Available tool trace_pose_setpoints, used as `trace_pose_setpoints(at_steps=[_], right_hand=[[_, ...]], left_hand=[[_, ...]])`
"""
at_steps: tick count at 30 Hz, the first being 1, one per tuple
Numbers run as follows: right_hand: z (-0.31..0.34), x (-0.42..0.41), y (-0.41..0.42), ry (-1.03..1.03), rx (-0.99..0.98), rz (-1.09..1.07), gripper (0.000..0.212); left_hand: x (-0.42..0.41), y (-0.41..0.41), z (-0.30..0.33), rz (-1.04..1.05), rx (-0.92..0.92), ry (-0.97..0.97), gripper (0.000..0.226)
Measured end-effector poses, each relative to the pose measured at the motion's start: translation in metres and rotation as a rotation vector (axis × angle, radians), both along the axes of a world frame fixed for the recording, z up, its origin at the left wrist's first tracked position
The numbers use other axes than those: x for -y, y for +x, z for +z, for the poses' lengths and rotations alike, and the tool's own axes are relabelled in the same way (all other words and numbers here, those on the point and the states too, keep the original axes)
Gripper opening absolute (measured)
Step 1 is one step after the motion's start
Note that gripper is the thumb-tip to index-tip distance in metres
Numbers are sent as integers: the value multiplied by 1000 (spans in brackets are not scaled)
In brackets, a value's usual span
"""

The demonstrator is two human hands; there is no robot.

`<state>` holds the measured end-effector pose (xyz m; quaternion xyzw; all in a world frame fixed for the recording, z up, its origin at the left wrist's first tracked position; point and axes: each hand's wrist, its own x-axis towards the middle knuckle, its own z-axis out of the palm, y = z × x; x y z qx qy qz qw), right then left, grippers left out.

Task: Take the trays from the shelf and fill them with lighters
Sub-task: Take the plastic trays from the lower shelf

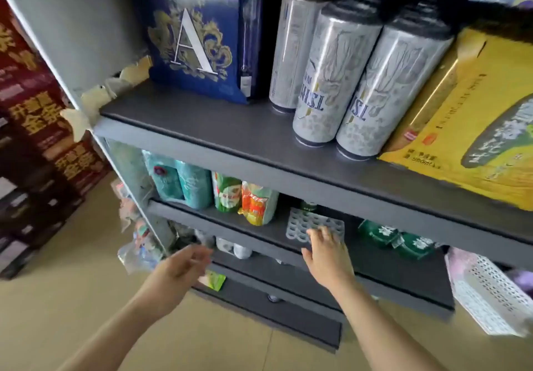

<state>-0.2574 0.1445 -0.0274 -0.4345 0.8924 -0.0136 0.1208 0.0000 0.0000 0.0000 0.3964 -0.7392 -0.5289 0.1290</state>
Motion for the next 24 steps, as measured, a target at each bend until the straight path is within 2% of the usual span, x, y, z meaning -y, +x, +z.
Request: trace_pose_setpoints(at_steps=[5, 8, 11, 13, 16, 19, 22, 24], right_hand=[[-17, 13, -6, 74, -85, 15, 51], [-26, 6, 4, 111, -115, 0, 58], [-24, -6, 16, 103, -283, 54, 48], [-26, -19, 28, 38, -418, 124, 40], [-24, -33, 49, -66, -483, 278, 41], [-22, -35, 77, -125, -401, 413, 43], [-24, -25, 99, -53, -209, 434, 47], [-25, -9, 110, 2, -123, 445, 37]], left_hand=[[2, -3, -2, -118, 5, -80, 28], [-1, 8, -6, -149, 24, -91, 16], [-2, 13, -8, -140, 62, -95, 28], [-4, 17, -9, -144, 96, -97, 29], [-7, 32, -16, -138, 144, -58, 25], [-9, 61, -28, -120, 238, -22, 20], [-9, 99, -44, -38, 313, 11, 18], [-10, 127, -54, 38, 374, 31, 18]])
